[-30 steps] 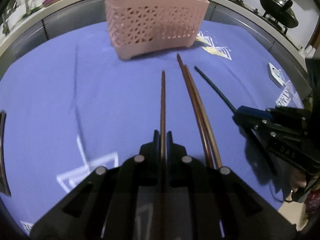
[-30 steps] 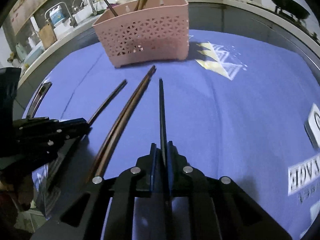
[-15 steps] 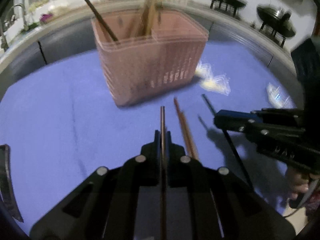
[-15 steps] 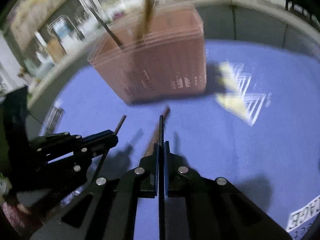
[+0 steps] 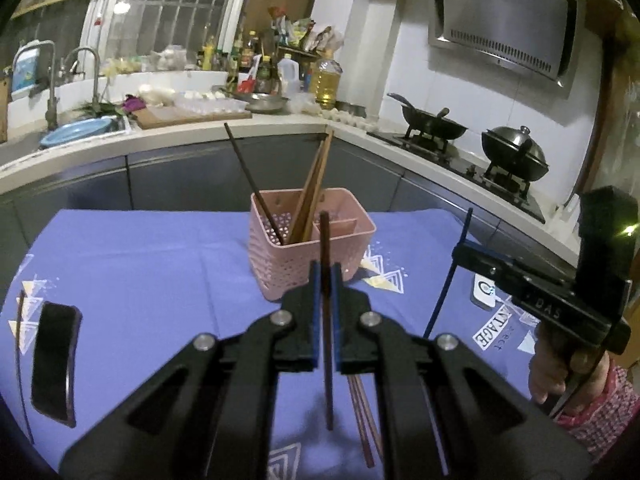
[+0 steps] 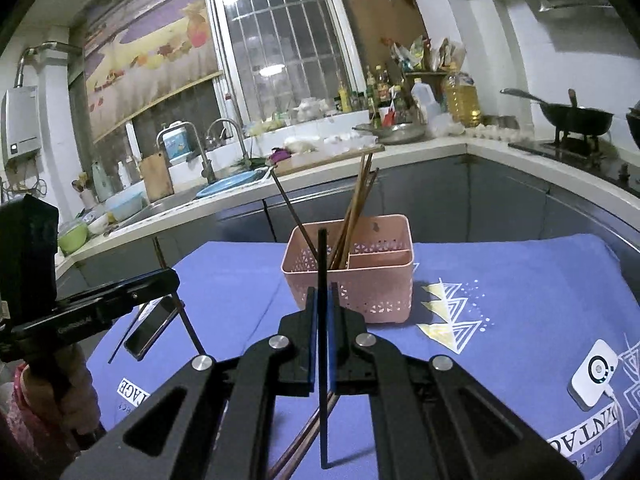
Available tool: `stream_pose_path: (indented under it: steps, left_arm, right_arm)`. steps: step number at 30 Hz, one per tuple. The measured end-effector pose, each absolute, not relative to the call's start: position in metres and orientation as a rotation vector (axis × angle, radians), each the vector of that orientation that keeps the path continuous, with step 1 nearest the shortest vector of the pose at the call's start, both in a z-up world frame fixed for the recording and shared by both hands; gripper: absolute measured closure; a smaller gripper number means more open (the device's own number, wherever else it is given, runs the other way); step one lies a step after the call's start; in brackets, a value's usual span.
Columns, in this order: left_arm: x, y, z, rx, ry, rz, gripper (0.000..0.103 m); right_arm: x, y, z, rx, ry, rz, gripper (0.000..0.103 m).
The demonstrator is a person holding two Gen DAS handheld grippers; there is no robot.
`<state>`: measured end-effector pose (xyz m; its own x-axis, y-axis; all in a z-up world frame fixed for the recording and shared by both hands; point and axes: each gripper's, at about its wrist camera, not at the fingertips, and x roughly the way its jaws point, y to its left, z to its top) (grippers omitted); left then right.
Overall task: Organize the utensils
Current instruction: 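Lift both chopsticks and drop them into the pink caddy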
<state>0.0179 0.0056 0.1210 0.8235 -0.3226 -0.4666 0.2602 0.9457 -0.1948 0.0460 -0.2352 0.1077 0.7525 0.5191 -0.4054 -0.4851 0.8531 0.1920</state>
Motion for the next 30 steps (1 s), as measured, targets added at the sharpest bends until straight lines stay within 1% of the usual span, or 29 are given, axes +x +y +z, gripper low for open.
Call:
stream_pose_path:
  steps: [4, 7, 12, 16, 19, 22, 30]
  left_arm:
    - [0.016, 0.001, 0.127, -0.113, 0.525, -0.336, 0.099]
    - [0.022, 0.007, 0.143, -0.124, 0.485, -0.342, 0.099]
    - [0.035, 0.027, 0.202, -0.212, 0.349, -0.33, 0.099]
    - [0.052, 0.029, 0.248, -0.21, 0.223, -0.291, 0.099]
    - [0.07, 0.026, 0.265, -0.193, 0.172, -0.272, 0.099]
    - [0.096, 0.018, 0.266, -0.147, 0.173, -0.238, 0.099]
    - [0.159, 0.015, 0.215, -0.096, 0.297, -0.198, 0.099]
  right_arm:
    - [0.05, -0.231, 0.113, 0.075, 0.474, 0.55, 0.098]
    - [0.051, -0.23, 0.126, 0.085, 0.447, 0.558, 0.098]
    - [0.07, -0.225, 0.179, 0.104, 0.325, 0.578, 0.098]
    - [0.096, -0.214, 0.221, 0.097, 0.22, 0.571, 0.098]
    - [0.122, -0.204, 0.236, 0.099, 0.183, 0.559, 0.098]
    - [0.152, -0.194, 0.234, 0.096, 0.196, 0.556, 0.098]
    - [0.205, -0.178, 0.186, 0.092, 0.305, 0.552, 0.098]
